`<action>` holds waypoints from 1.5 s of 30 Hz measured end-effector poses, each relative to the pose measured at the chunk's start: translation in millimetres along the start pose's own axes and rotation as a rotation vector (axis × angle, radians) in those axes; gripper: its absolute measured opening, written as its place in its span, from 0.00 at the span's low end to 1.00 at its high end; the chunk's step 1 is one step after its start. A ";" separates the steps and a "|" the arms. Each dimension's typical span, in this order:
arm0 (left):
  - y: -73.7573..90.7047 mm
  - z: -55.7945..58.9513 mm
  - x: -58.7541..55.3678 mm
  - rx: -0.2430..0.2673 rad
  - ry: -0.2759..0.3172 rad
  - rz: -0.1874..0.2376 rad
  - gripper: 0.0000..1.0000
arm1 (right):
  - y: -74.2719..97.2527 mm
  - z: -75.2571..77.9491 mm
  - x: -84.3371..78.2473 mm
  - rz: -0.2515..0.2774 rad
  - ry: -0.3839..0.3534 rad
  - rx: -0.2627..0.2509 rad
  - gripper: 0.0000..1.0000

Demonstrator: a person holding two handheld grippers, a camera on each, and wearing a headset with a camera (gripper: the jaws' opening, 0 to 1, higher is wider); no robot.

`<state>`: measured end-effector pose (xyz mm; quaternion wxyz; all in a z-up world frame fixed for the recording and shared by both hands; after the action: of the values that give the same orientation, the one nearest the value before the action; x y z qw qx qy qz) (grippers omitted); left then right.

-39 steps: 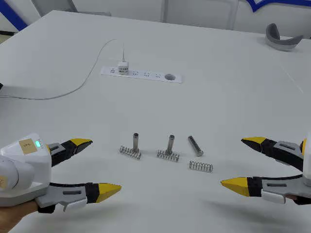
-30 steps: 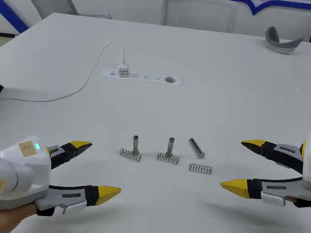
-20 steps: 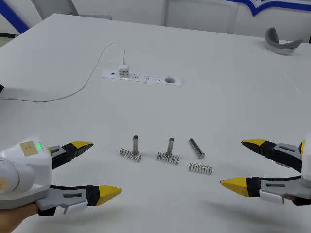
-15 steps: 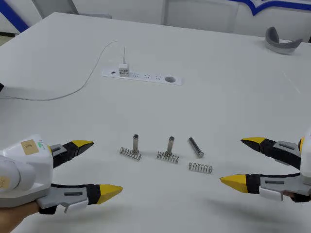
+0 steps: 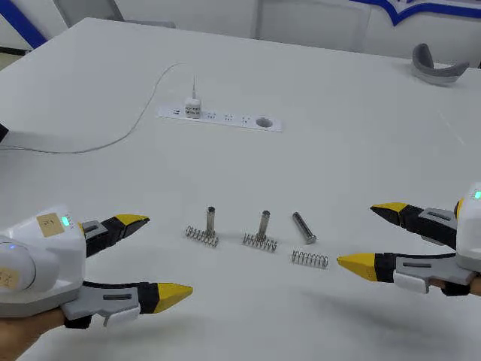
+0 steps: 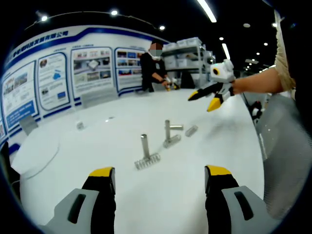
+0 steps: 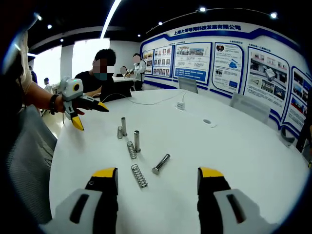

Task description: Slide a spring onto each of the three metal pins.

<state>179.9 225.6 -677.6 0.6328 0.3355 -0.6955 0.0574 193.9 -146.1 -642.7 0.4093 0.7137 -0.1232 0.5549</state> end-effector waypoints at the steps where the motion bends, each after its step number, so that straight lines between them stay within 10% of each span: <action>1: -0.1 0.1 0.2 0.000 0.001 0.001 0.76 | -1.5 0.7 1.7 -0.001 -0.003 -0.003 0.66; 24: -2.1 3.9 4.7 -0.004 0.003 0.008 0.73 | -54.3 6.6 28.3 -0.099 -0.032 -0.084 0.49; 45: -3.8 3.5 3.9 -0.013 0.014 0.007 0.70 | -97.5 9.8 21.2 -0.227 -0.086 -0.148 0.29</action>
<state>179.1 219.4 -676.0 0.6398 0.3284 -0.6925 0.0574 269.7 -85.3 -667.9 0.5153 0.7141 -0.0998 0.4632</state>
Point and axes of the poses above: the centre of the closed fingertips' face, and the gripper's own axes: y roughly backward along the fingers, z roughly to its right, x roughly out of its top, the point moved 10 cm from there along y, roughly backward along the fingers, and after that the axes turned 9 degrees about -y, right-handed, at the moved point
